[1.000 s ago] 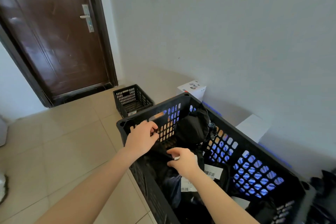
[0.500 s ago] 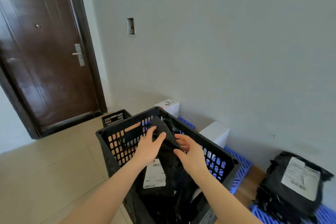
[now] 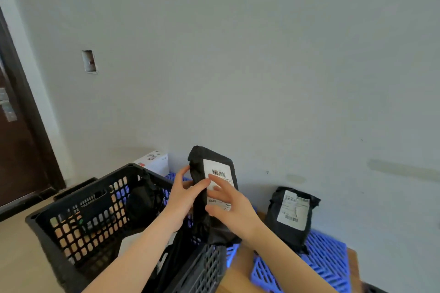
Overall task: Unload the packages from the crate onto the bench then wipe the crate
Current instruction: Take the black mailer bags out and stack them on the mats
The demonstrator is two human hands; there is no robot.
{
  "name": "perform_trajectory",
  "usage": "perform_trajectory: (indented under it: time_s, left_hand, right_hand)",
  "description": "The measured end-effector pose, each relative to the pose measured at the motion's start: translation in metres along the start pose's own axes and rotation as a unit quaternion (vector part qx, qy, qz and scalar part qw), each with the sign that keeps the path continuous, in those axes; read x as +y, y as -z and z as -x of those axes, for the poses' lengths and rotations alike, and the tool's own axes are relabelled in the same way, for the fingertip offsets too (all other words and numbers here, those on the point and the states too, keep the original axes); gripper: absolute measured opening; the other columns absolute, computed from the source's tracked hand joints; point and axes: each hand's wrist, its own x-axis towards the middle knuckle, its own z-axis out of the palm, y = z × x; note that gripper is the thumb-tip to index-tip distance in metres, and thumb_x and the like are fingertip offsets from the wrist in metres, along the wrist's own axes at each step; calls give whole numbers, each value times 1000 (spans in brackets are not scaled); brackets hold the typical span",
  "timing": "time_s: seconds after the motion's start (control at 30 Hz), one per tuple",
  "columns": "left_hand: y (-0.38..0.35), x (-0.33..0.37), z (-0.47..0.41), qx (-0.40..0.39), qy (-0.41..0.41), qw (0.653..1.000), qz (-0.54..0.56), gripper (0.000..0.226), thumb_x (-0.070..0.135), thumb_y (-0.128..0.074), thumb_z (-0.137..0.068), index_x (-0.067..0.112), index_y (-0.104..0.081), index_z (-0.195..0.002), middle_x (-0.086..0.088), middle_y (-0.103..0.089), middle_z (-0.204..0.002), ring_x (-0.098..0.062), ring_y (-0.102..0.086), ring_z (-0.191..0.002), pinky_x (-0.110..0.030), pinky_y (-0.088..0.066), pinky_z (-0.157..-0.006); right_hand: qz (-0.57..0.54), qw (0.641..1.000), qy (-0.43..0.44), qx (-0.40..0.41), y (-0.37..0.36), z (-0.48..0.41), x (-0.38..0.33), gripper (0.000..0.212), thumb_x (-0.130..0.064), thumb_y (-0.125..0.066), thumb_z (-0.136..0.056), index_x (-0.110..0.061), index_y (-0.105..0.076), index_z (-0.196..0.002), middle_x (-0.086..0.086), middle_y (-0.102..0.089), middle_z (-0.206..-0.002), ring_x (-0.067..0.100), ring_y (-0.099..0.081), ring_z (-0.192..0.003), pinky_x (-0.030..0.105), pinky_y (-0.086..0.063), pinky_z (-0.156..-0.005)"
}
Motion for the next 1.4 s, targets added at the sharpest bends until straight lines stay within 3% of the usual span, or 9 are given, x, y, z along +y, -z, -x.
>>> perform_trajectory:
  time_s: [0.17,0.3,0.5,0.63,0.87,1.0,1.07,1.23,1.4]
  left_hand:
    - [-55,-4,-10,-61,32,998,-6,63,16,-72,-83,41,-41,-133,-6,-66,-113,-25,-69,-94,-34,-55,-66]
    - [-101,-11,-15,-108,37,993,-13,58,16,-70,-86,42,-40,-128,-6,-62,-115,-25,-67,-96,-37,-57,-69]
    - [-157,-28,-36,-161,41,986,-7,52,14,-67,-88,37,-43,-127,-5,-67,-109,-21,-68,-96,-33,-55,-70]
    - [-191,-40,-55,-191,50,980,7,45,11,-65,-88,32,-44,-122,-6,-69,-107,-22,-69,-93,-28,-54,-62]
    - [-239,-86,-104,-173,59,982,-33,42,33,-79,-72,24,-57,-107,-7,-63,-111,-20,-65,-99,-42,-57,-83]
    - [-248,-115,-133,-197,91,974,-70,40,50,-72,-77,28,-62,-109,-1,-63,-113,-15,-65,-101,-34,-56,-84]
    - [-248,-126,-144,-232,106,963,-89,35,45,-66,-87,31,-60,-119,5,-64,-120,-9,-64,-105,-29,-54,-85]
    - [-241,-155,-163,-302,99,936,-148,62,23,-75,-83,41,-46,-135,19,-63,-119,2,-60,-108,-17,-51,-82]
    - [-238,-178,-171,-300,53,933,-190,91,21,-82,-77,47,-28,-145,28,-50,-133,10,-46,-121,-25,-42,-104]
  right_hand:
    - [4,999,-11,52,50,20,18,58,-22,-63,-87,-47,-42,-134,-14,-66,-116,-9,-45,-120,2,-42,-80]
    - [-22,991,-24,128,88,33,35,41,-26,-65,-89,-40,-51,-126,-19,-69,-108,-7,-57,-109,6,-45,-79]
    - [-6,954,-100,281,150,35,88,47,-33,-66,-88,-37,-48,-131,-15,-46,-131,7,-45,-121,25,-44,-95]
    - [-115,941,-194,251,172,30,127,61,-31,-68,-87,-29,-39,-140,-4,-56,-130,16,-56,-116,38,-50,-97]
    - [-129,918,-212,310,185,3,187,63,-7,-69,-85,-36,-37,-130,-8,-61,-115,13,-62,-105,33,-53,-91]
    - [-110,912,-218,329,187,-12,218,64,-7,-70,-84,-35,-40,-133,-4,-61,-120,15,-61,-107,34,-54,-90]
    - [-114,910,-221,332,188,-17,232,64,-7,-70,-84,-38,-41,-132,-7,-61,-122,12,-61,-108,28,-55,-85]
    - [-97,913,-233,319,185,-24,260,70,-12,-70,-84,-49,-34,-131,-16,-51,-131,8,-51,-119,36,-45,-103]
    - [-58,920,-261,287,173,-30,272,73,-12,-66,-88,-44,-30,-142,-25,-45,-132,1,-45,-121,10,-48,-76]
